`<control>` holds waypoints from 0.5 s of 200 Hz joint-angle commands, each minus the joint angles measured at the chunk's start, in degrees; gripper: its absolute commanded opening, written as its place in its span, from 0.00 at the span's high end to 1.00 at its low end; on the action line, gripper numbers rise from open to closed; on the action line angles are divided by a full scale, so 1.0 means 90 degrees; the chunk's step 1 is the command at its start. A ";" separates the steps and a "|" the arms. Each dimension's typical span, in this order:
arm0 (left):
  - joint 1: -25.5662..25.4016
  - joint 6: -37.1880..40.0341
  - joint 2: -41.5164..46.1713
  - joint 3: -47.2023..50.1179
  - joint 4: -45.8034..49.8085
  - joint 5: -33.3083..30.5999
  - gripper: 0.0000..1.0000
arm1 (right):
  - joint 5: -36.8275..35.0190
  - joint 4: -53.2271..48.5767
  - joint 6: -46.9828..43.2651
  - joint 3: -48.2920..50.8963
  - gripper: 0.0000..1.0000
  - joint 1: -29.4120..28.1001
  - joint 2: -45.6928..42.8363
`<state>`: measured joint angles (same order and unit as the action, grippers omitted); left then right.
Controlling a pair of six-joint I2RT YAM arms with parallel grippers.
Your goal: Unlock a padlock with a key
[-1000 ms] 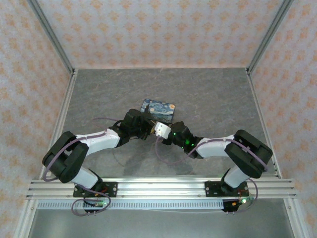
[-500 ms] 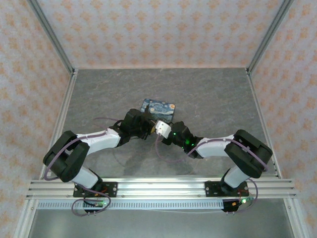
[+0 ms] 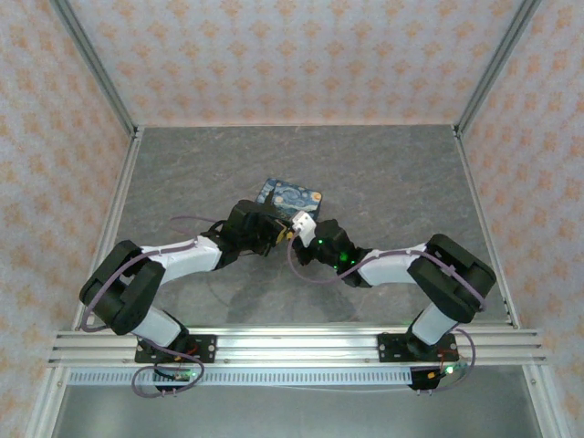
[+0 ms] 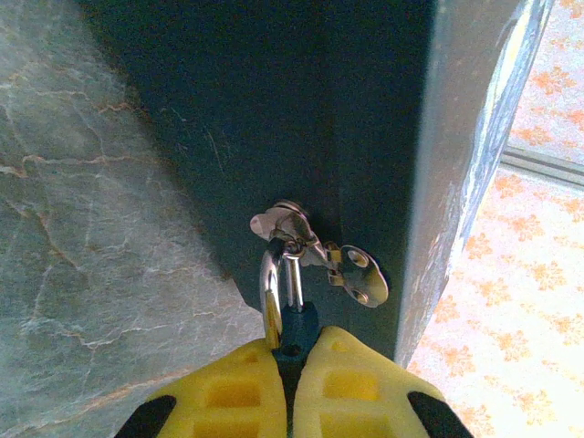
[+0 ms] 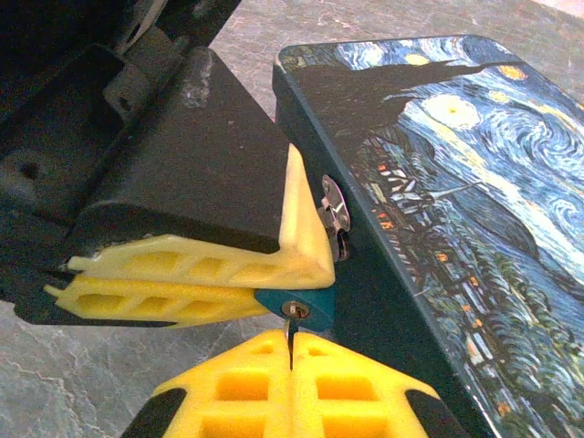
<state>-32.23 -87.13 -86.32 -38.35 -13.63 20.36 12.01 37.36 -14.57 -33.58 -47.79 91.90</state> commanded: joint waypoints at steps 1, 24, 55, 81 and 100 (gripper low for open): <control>-0.0094 0.0117 0.0031 -0.0182 -0.0015 0.0190 0.95 | 0.0020 0.0307 0.0593 -0.0138 1.00 0.0066 0.0058; -0.0083 0.0323 0.0093 -0.0228 0.0143 0.0109 0.74 | -0.0005 0.0313 0.1139 -0.0107 1.00 0.0066 0.0075; -0.0061 0.0860 0.0334 -0.0367 0.0786 -0.0178 0.51 | -0.0122 0.0470 0.1964 0.0017 1.00 0.0066 0.0083; 0.0063 0.1134 0.0595 -0.0335 0.1114 -0.0299 0.41 | -0.0178 0.0517 0.2516 0.0134 1.00 0.0063 0.0056; 0.0186 0.1310 0.0827 -0.0273 0.1351 -0.0385 0.36 | -0.0110 0.0526 0.2946 0.0191 1.00 0.0066 0.0036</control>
<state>-32.05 -79.29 -82.24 -40.05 -6.46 19.53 11.77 39.42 4.38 -33.01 -47.42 92.27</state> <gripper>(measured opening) 0.613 0.043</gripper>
